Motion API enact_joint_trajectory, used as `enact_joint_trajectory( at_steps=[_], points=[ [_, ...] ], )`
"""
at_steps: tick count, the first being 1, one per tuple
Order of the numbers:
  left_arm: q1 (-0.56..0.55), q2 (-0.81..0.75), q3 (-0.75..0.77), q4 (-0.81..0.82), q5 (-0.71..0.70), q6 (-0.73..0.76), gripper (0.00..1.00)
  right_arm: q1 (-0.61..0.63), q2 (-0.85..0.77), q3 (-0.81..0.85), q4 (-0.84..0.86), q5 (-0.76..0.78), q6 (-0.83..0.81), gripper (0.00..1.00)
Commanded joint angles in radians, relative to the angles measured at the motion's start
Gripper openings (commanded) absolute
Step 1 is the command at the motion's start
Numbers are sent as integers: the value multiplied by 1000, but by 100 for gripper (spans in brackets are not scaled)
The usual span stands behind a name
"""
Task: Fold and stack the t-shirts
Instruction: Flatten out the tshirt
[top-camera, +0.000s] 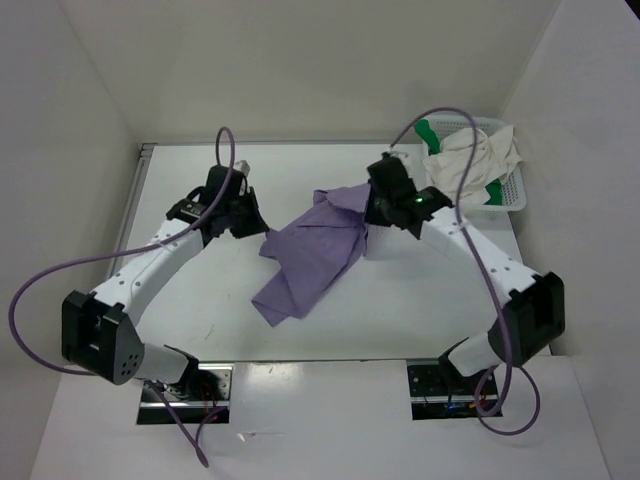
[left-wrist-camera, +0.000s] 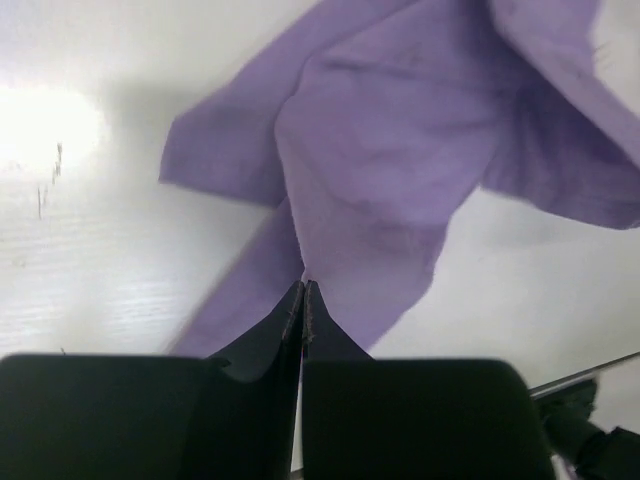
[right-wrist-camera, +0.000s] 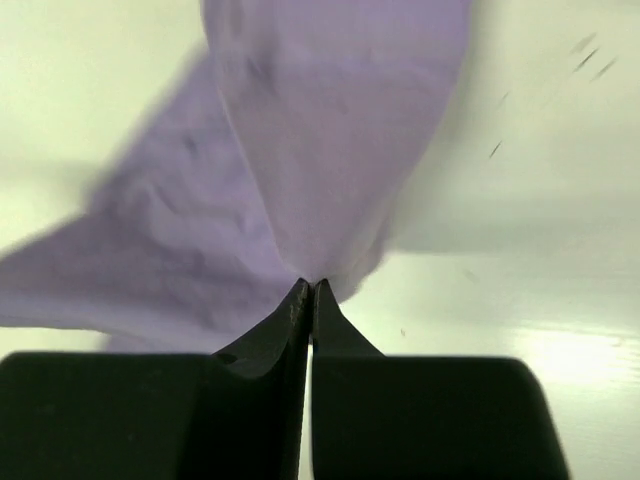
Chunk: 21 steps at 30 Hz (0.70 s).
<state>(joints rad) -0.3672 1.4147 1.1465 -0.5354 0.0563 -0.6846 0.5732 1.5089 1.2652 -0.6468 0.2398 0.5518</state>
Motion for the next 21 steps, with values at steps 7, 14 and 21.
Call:
enact_joint_trajectory(
  at_steps=[7,14,21],
  points=[
    [106,-109,378,-138,-137,74,0,-131,-219,399,-143,73,-58,0],
    [166,-83,888,-219,-294,94,0,-142,-254,756,-214,95,-108,0],
    [166,-120,1134,-275,-528,151,0,-116,-245,1106,-177,-11,-56,0]
  ],
)
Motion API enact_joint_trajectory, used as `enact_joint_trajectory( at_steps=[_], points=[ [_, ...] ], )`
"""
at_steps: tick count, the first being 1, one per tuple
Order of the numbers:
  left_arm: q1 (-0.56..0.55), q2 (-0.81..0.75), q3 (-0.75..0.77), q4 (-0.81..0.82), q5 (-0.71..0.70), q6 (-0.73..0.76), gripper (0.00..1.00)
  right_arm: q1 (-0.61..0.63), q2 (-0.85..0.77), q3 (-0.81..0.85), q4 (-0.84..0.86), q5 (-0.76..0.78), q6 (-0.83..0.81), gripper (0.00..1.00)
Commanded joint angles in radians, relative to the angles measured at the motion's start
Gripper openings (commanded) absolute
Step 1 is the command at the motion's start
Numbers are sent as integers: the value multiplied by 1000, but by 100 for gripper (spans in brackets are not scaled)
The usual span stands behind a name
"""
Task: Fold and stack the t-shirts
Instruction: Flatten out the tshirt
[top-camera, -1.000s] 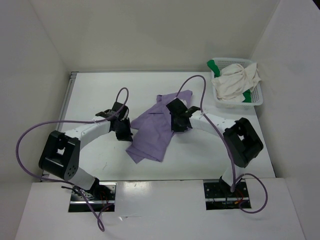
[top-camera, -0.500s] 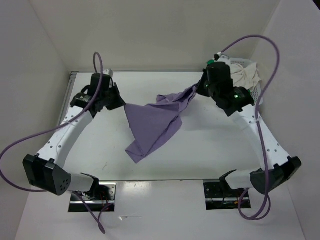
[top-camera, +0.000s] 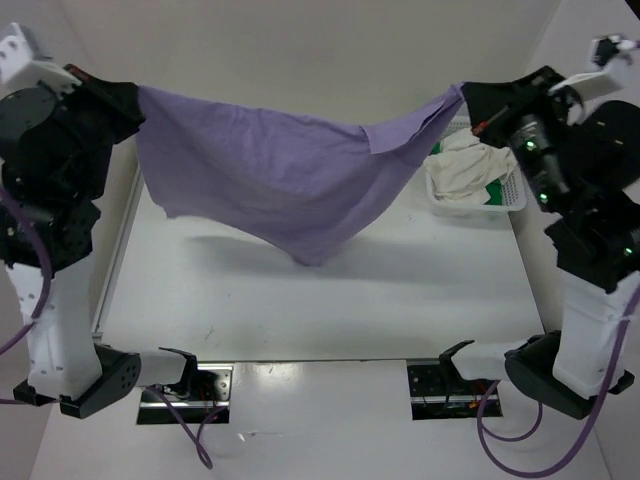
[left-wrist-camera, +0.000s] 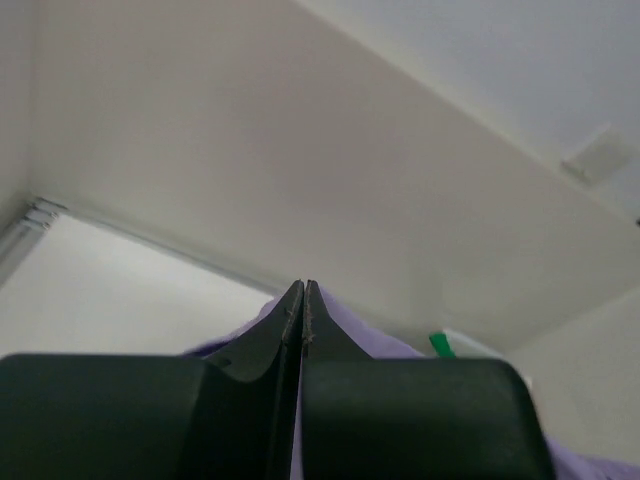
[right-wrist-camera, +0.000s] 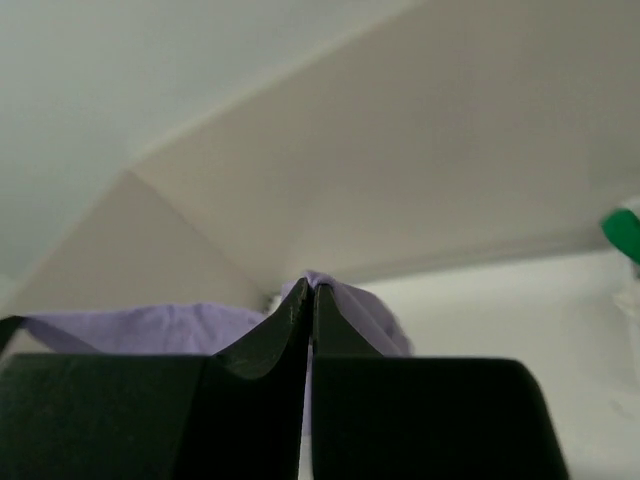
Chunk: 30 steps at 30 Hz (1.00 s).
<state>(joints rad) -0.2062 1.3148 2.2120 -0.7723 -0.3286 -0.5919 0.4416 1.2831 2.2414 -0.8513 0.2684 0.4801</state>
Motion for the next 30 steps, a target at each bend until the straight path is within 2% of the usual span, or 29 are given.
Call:
enact_joint_trajectory(
  at_steps=[1,5,10,14,20,23,26,30],
  points=[
    [5,-31,119,-38,-194,69,0,40,-19,161,55,-55,38,0],
    [-4,-40,137,-38,-250,99,0,75,42,286,86,-61,48,0],
    [-15,-43,137,-27,-259,118,0,75,113,299,139,0,14,0],
    [-15,20,137,5,-182,118,0,75,215,354,162,11,-5,0],
    [-15,84,13,59,-170,150,0,75,281,224,267,20,-5,0],
    [-15,170,0,93,-179,161,0,75,395,286,281,20,-17,0],
    [-15,293,95,105,-179,170,0,75,516,421,293,11,-29,0],
    [46,444,264,117,-112,150,0,-21,571,513,345,-77,64,0]
  ],
)
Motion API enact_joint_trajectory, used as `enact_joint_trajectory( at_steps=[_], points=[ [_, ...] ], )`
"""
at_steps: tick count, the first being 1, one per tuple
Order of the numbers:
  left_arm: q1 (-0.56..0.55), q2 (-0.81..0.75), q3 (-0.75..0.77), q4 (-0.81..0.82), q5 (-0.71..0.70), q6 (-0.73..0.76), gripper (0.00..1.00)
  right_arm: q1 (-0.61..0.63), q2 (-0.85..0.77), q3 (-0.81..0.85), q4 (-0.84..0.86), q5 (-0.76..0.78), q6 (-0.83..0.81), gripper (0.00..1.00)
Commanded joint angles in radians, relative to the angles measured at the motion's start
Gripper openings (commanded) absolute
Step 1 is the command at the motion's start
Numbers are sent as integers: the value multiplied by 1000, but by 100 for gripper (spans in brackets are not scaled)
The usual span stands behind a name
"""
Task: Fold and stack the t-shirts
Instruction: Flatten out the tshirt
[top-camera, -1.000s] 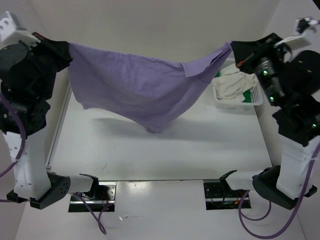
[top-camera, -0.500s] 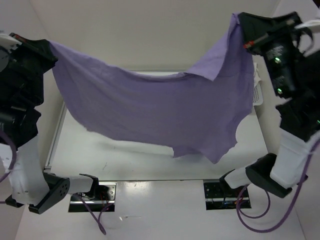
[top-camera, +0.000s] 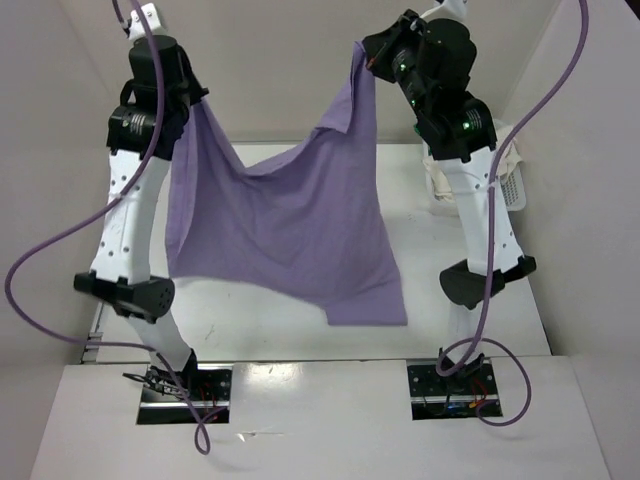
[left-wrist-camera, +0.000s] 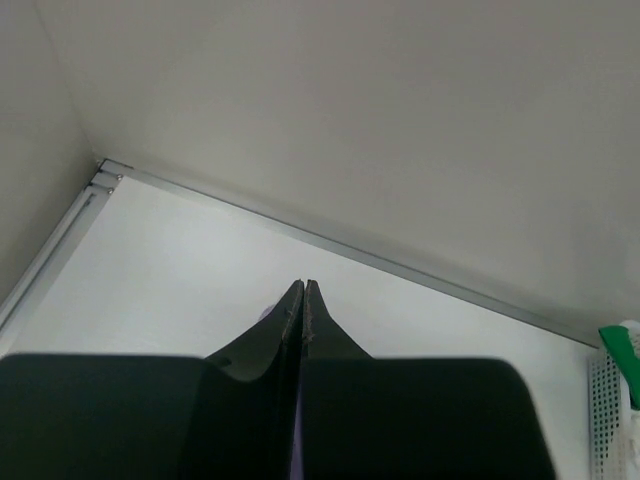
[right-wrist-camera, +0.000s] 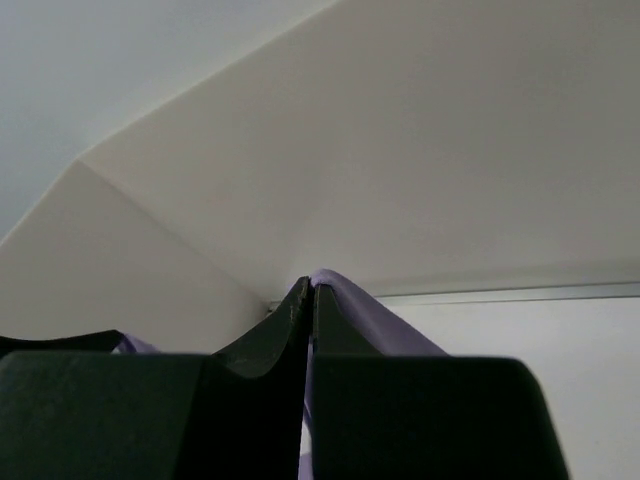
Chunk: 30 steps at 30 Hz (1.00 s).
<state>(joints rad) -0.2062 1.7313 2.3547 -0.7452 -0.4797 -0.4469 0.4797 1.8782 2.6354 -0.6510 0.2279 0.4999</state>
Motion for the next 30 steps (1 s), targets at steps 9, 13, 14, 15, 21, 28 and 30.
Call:
enact_joint_trajectory(
  at_steps=[9,13,14,15,21,28,30],
  points=[
    [185,33,302,132,155,-29,0,-96,-117,207,179,-48,77,0],
    [185,-1,240,110,110,-7,0,-96,-223,-28,119,-4,77,0],
    [185,-25,162,110,87,2,0,-96,-263,-128,129,5,77,0],
    [185,-44,106,110,78,2,2,-96,-356,-352,146,5,86,0],
    [185,-353,-542,239,-16,-78,29,-96,-703,-1216,232,-103,231,0],
    [185,-644,-1194,213,-25,-280,64,-105,-924,-1900,217,-328,362,0],
    [185,-668,-1337,224,106,-323,60,-105,-913,-1911,165,-328,350,0]
  ],
)
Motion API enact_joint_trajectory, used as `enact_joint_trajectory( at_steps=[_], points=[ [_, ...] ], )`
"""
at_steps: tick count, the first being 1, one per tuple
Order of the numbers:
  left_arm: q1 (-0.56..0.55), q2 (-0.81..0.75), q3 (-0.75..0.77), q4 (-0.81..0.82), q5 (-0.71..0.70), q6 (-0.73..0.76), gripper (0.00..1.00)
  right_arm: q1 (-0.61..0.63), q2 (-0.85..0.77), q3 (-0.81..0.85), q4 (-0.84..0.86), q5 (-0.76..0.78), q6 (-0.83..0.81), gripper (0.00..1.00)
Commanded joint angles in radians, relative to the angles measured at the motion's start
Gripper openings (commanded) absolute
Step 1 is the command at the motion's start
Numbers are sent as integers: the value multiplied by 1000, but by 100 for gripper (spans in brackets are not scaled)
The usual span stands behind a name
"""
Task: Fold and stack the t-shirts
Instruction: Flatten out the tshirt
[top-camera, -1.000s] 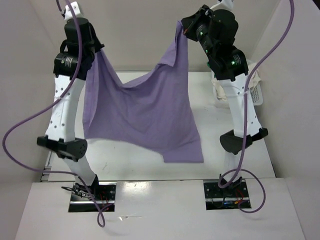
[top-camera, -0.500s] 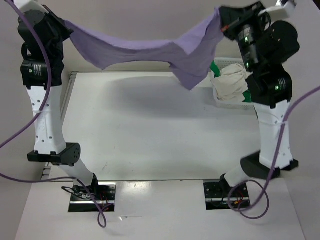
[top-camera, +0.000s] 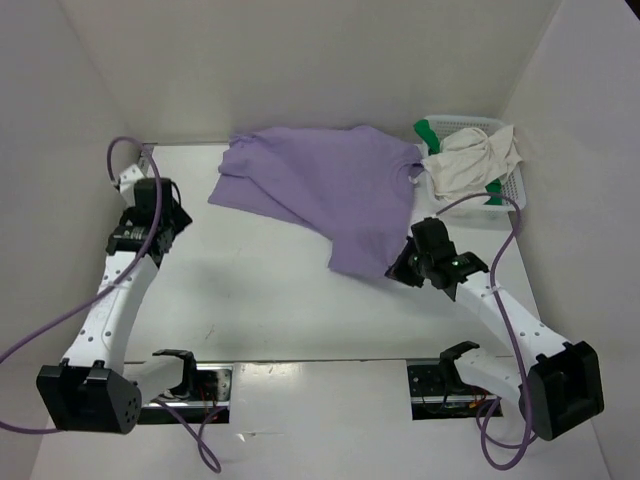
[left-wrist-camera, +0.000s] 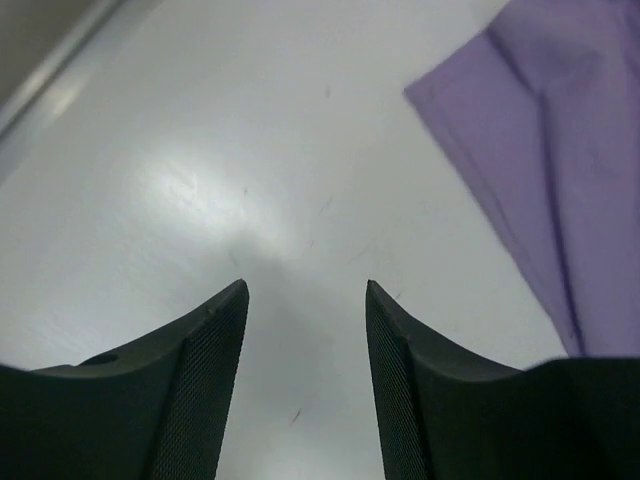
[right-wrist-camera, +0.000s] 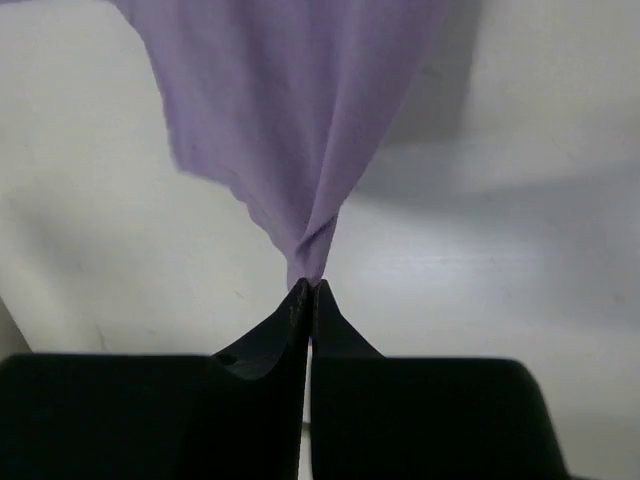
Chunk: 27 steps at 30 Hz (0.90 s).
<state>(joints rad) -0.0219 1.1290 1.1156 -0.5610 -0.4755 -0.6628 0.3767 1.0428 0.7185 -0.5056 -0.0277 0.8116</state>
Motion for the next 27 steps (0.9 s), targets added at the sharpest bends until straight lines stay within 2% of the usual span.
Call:
enact_joint_trajectory(
  at_steps=[1,3,6,11,13,15,20,27],
  points=[
    [0,-77,-143,52,148,-133,58,-2,-69,6,4,-72,38,0],
    [0,-63,-244,88,251,-191,53,-2,-58,-4,-5,-63,38,0],
    [0,30,-298,205,360,-234,48,-2,-49,-14,-5,-63,38,0],
    [23,369,-143,274,374,-283,47,-2,-49,-14,-14,-54,38,0],
    [55,435,-106,274,385,-323,42,-2,-58,-14,-14,-54,47,0],
    [124,485,-131,340,422,-371,41,-2,-69,-14,-14,-44,57,0],
    [237,574,-186,457,488,-408,50,-2,-90,-24,-5,-35,66,0],
    [246,687,-145,570,558,-408,55,-2,-72,-33,33,-63,75,0]
  ],
)
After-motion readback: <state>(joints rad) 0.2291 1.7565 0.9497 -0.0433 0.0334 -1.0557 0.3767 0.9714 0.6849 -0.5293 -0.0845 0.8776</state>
